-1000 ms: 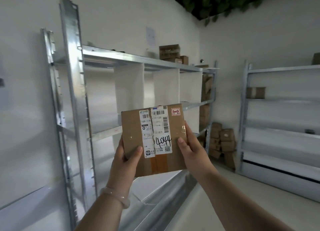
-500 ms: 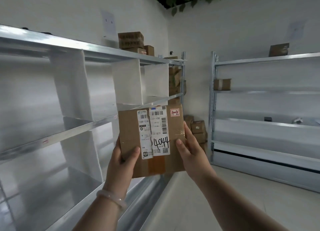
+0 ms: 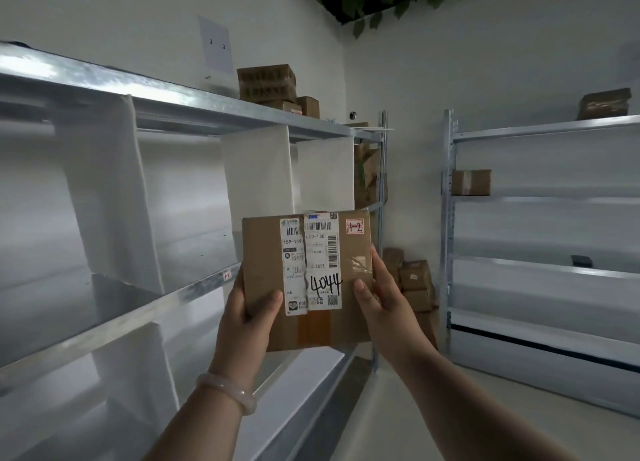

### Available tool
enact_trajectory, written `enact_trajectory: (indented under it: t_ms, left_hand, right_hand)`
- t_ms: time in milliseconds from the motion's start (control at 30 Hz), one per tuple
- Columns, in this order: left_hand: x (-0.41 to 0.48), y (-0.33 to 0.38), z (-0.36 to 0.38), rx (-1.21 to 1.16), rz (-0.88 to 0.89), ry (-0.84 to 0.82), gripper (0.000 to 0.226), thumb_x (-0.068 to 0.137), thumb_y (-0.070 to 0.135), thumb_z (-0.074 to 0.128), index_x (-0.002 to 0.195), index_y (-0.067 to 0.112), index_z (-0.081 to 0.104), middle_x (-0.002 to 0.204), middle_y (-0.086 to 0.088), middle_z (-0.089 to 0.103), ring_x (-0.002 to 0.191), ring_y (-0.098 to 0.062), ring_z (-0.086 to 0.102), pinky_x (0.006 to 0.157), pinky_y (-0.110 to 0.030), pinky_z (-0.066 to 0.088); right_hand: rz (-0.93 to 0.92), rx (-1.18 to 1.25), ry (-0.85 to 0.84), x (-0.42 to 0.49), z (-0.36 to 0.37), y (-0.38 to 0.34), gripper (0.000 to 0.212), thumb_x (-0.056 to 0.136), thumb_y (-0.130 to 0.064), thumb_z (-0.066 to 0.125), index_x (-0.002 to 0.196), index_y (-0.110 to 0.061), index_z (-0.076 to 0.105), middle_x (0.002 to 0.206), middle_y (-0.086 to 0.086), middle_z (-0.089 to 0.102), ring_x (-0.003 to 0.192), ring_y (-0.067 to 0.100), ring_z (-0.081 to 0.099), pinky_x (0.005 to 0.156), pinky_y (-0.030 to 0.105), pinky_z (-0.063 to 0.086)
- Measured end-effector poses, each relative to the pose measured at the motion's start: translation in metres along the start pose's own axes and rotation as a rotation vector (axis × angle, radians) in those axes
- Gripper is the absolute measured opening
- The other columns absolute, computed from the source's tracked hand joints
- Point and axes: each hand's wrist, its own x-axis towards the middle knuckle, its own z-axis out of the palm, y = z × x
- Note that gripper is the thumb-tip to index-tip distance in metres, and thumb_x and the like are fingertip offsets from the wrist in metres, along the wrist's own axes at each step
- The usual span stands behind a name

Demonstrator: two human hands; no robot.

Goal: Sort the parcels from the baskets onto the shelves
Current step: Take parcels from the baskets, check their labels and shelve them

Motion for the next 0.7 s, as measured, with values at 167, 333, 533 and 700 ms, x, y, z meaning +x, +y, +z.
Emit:
enact_trajectory:
  t_ms: [167, 333, 533, 700]
  left_hand:
    - [0.061, -0.021, -0.012, 0.121, 0.03, 0.085, 0.048, 0.094, 0.035, 0.059, 0.138, 0.044, 0.042, 0.121, 0.02, 0.062, 0.105, -0.006, 0.062, 0.07, -0.01, 0.051]
    - [0.129, -0.04, -0.033, 0.267, 0.077, 0.211, 0.049, 0.095, 0.025, 0.061, 0.138, 0.041, 0.043, 0.123, 0.018, 0.062, 0.107, -0.004, 0.063, 0.078, -0.013, 0.056]
    - [0.212, -0.061, -0.054, 0.46, 0.047, 0.474, 0.059, 0.079, 0.048, 0.064, 0.135, 0.046, 0.045, 0.13, 0.006, 0.057, 0.112, -0.018, 0.063, 0.087, -0.039, 0.059]
    - [0.25, -0.065, -0.064, 0.552, 0.009, 0.661, 0.043, 0.09, 0.016, 0.064, 0.129, 0.031, 0.054, 0.122, 0.004, 0.064, 0.109, -0.022, 0.065, 0.078, -0.021, 0.059]
  right_hand:
    - [-0.052, -0.124, -0.014, 0.076, 0.025, 0.034, 0.059, 0.086, -0.068, 0.046, 0.14, -0.062, 0.025, 0.144, -0.013, 0.042, 0.13, 0.014, 0.047, 0.1, 0.051, 0.048]
    - [-0.125, -0.083, -0.152, 0.167, 0.063, 0.068, 0.049, 0.095, -0.055, 0.045, 0.143, -0.048, 0.035, 0.132, -0.014, 0.057, 0.117, 0.008, 0.059, 0.09, 0.032, 0.056]
    - [-0.138, 0.005, -0.301, 0.278, 0.109, 0.096, 0.042, 0.1, -0.033, 0.048, 0.138, -0.049, 0.041, 0.123, -0.018, 0.064, 0.108, 0.011, 0.064, 0.089, 0.041, 0.057]
    - [-0.158, 0.009, -0.452, 0.347, 0.154, 0.118, 0.045, 0.097, -0.041, 0.05, 0.14, -0.05, 0.038, 0.127, -0.017, 0.062, 0.114, 0.017, 0.062, 0.091, 0.048, 0.056]
